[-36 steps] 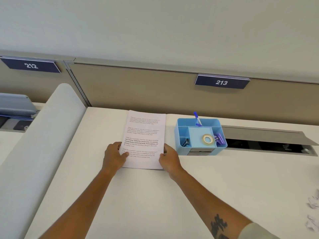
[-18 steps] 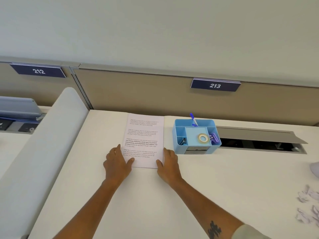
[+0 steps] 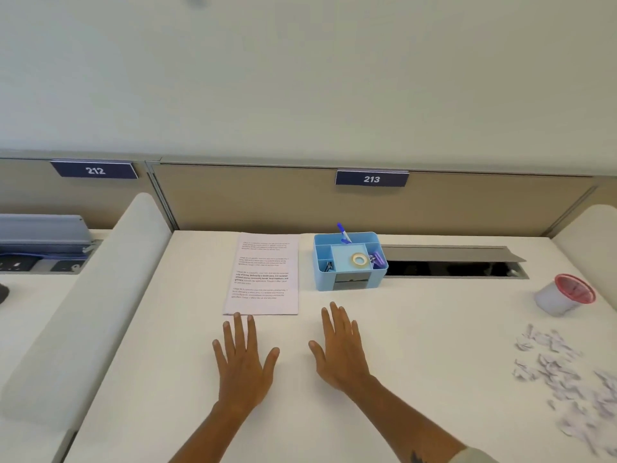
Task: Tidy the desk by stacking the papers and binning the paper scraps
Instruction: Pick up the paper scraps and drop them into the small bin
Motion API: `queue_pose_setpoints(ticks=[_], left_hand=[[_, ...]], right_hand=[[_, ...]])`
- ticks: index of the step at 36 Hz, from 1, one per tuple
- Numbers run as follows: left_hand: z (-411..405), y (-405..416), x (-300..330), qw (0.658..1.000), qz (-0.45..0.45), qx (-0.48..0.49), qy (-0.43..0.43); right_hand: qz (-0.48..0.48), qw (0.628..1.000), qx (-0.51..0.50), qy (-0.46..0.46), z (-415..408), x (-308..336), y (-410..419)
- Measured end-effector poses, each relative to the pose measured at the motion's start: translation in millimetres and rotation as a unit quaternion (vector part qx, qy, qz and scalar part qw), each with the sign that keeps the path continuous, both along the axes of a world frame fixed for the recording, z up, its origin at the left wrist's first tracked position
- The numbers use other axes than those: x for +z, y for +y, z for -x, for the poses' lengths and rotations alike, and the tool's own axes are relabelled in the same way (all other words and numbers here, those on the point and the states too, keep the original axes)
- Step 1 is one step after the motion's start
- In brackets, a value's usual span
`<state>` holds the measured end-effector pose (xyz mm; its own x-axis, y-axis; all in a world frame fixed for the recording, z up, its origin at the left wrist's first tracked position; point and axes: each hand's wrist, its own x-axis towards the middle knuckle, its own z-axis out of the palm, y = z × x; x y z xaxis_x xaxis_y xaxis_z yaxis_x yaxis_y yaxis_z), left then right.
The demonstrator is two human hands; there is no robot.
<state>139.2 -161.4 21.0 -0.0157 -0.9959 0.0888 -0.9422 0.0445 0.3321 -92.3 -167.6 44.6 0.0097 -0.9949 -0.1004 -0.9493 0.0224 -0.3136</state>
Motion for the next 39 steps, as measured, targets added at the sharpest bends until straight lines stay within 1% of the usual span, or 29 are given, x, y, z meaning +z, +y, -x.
queue_pose_setpoints(ticks=[10,17,21,24,27,30,39], left_hand=[[26,48,6,0.999,-0.003,-0.049,-0.002],[51,78,2,0.995,-0.002,-0.101,-0.011],[70,91,-4,0.992,-0.003,-0.127,-0.014],[90,105,-13,0.990,-0.016,-0.140,-0.020],[115,116,-19,0.988,-0.028,-0.149,-0.018],[148,128,-23,0.985,-0.041,-0.165,-0.027],[265,159,-31,0.977,-0.062,-0.200,-0.051]], right_hand=[[0.023,0.999,-0.040,0.025,40,9,62],[0.031,0.995,-0.096,0.027,74,16,108],[0.042,0.989,-0.144,0.016,98,11,132],[0.027,0.987,-0.156,0.025,123,0,151],[0.033,0.986,-0.163,0.027,153,-8,166],[0.012,0.984,-0.175,0.028,187,-11,179],[-0.012,0.982,-0.183,0.049,306,-8,205]])
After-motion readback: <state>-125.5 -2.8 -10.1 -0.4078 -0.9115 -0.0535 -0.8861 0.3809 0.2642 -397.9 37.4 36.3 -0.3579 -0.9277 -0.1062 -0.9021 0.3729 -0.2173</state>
